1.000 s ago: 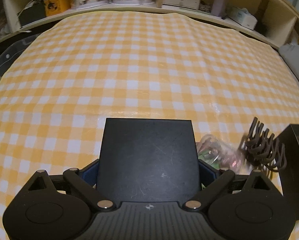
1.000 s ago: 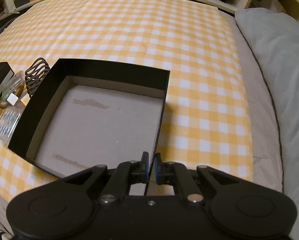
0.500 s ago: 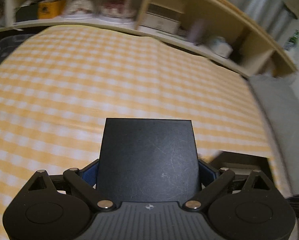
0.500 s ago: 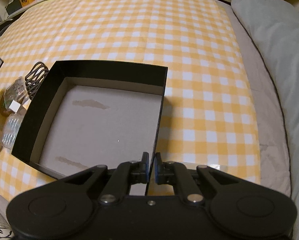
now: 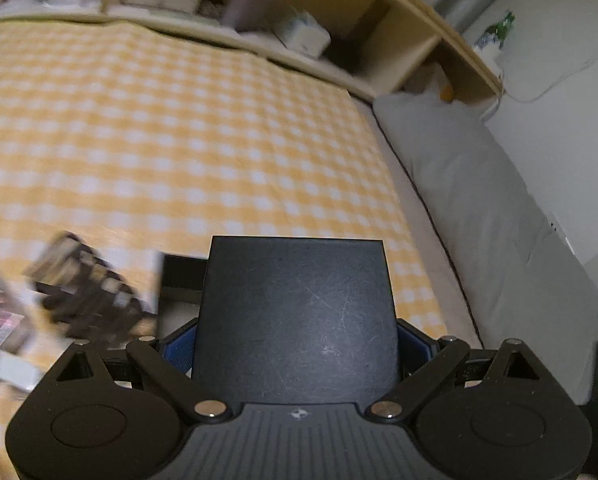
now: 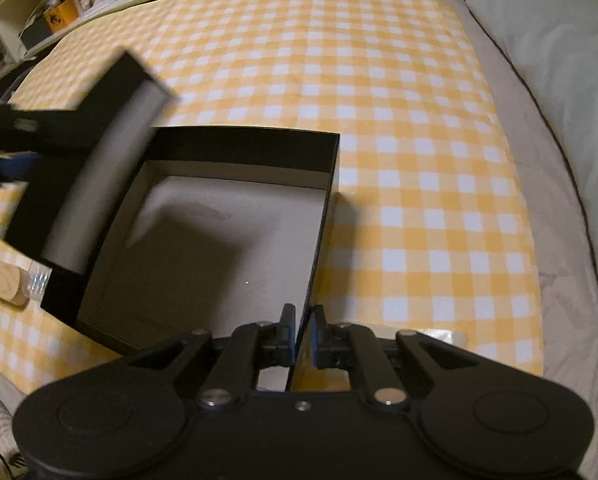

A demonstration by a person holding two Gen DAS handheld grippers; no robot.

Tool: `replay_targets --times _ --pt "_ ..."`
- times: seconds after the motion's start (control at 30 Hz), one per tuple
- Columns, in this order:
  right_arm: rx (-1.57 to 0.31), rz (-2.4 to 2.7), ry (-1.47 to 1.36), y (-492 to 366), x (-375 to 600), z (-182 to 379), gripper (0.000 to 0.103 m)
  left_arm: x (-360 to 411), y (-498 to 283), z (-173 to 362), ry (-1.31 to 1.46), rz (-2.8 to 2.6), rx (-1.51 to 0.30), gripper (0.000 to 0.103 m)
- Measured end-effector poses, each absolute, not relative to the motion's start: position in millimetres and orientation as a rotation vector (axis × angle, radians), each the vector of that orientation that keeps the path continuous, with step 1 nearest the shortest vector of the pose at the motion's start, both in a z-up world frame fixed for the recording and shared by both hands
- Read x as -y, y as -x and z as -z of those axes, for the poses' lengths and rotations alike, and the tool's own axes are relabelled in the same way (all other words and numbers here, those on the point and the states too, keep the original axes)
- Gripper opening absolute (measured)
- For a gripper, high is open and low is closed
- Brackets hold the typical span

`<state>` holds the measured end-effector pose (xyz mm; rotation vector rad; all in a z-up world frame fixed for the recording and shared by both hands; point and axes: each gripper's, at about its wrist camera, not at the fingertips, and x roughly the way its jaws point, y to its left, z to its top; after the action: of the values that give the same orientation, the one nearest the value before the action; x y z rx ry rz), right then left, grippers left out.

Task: Organize rigid objects
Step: 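Lower the black box into the tray with the left gripper while the right holds the tray rim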

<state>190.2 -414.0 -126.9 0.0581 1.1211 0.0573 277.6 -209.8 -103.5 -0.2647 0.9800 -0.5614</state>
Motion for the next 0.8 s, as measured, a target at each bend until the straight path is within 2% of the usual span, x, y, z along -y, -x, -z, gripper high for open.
replay_targets --times 0.23,0.37,0.4,0.47,0.53,0.6,0.8 --pt "-1.117 -0.076 -0.085 -191.0 414.8 128.8 0.009 250.0 -292.4 151.4 0.261 0.547 -1.050 0.097" --pt "-1.116 -0.072 -0.092 -192.2 413.0 130.1 0.010 245.7 -293.2 161.8 0.338 0.539 -1.077 0.103" --pt "-1.122 -0.074 -0.099 -191.4 411.3 130.7 0.011 244.0 -292.6 161.5 0.351 0.548 -1.090 0.103" --pt "-1.135 -0.076 -0.097 -187.5 411.7 131.9 0.021 237.5 -290.0 156.8 0.352 0.568 -1.108 0.103" --pt "-1.136 -0.077 -0.101 -181.6 413.8 132.3 0.022 230.2 -285.4 148.0 0.310 0.602 -1.102 0.103" --pt "-1.131 -0.070 -0.127 -176.8 417.9 130.5 0.021 224.6 -279.8 140.6 0.256 0.650 -1.102 0.097" --pt "-1.104 -0.088 -0.173 -167.6 433.1 125.6 0.009 216.9 -261.2 132.1 0.070 0.765 -1.127 0.079"
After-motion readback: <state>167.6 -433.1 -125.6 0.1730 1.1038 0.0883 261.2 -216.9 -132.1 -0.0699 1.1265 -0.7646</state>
